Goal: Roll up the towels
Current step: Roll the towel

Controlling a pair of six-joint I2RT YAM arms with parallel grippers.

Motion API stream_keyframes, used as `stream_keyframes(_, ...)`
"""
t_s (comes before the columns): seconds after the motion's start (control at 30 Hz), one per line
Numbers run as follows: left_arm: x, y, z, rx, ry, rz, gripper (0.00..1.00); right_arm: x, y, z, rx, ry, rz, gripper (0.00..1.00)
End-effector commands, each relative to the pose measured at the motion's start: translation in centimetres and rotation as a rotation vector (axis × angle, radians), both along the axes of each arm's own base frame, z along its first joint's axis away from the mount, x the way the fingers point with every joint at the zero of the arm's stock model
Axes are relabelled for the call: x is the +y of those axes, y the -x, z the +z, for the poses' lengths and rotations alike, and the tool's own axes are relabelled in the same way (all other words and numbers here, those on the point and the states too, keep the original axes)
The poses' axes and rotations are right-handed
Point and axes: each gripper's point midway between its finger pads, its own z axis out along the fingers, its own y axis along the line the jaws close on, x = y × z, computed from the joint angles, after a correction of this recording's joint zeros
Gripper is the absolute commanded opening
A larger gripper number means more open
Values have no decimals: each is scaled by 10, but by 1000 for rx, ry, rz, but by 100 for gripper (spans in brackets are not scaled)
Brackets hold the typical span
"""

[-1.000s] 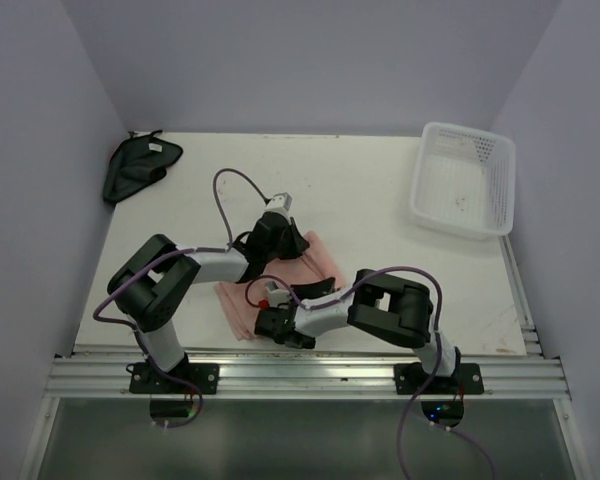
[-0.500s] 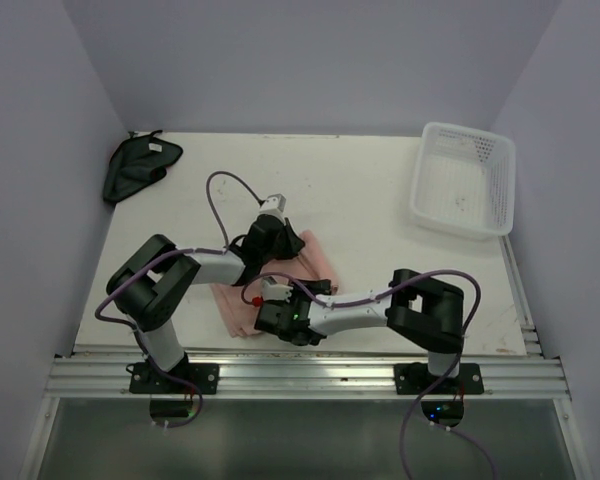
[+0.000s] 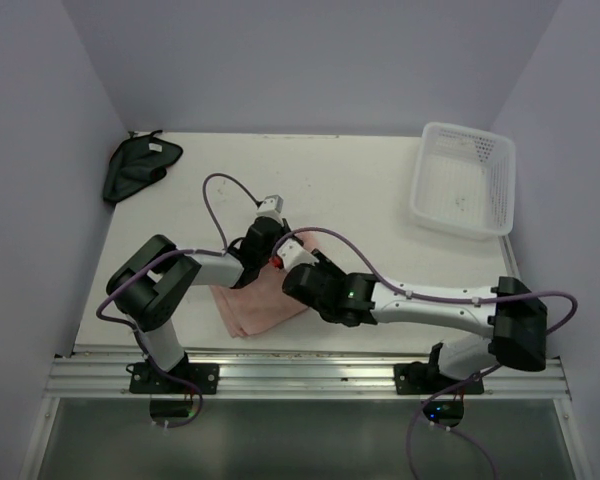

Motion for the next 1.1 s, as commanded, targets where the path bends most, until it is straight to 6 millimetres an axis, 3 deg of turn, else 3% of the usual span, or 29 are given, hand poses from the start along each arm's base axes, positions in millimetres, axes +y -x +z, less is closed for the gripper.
stream_keyframes(0.0, 33, 11, -40, 68, -145, 45, 0, 6, 0, 10, 109, -234, -26, 52)
stream_keyframes(0.03, 33, 11, -40, 67, -140, 47, 0, -3, -11, 10, 137, -297, -90, 52)
stream_keyframes(0.1, 33, 12, -39, 69, -137, 45, 0, 2, -12, 19, 199, -435, -82, 50)
stream_keyframes(0.13, 33, 13, -39, 68, -136, 45, 0, -7, -20, 16, 219, -476, -128, 49)
stream_keyframes(0.23, 34, 13, -37, 65, -134, 48, 0, -8, -27, 16, 288, -575, -157, 49)
stream_keyframes(0.43, 36, 14, -37, 64, -135, 52, 0, -4, -36, -6, 444, -718, -219, 49)
stream_keyframes(0.73, 37, 17, -36, 66, -132, 51, 0, -9, -44, -45, 534, -729, -285, 50)
stream_keyframes(1.07, 38, 18, -33, 60, -124, 53, 0, -15, -33, -85, 600, -684, -302, 51)
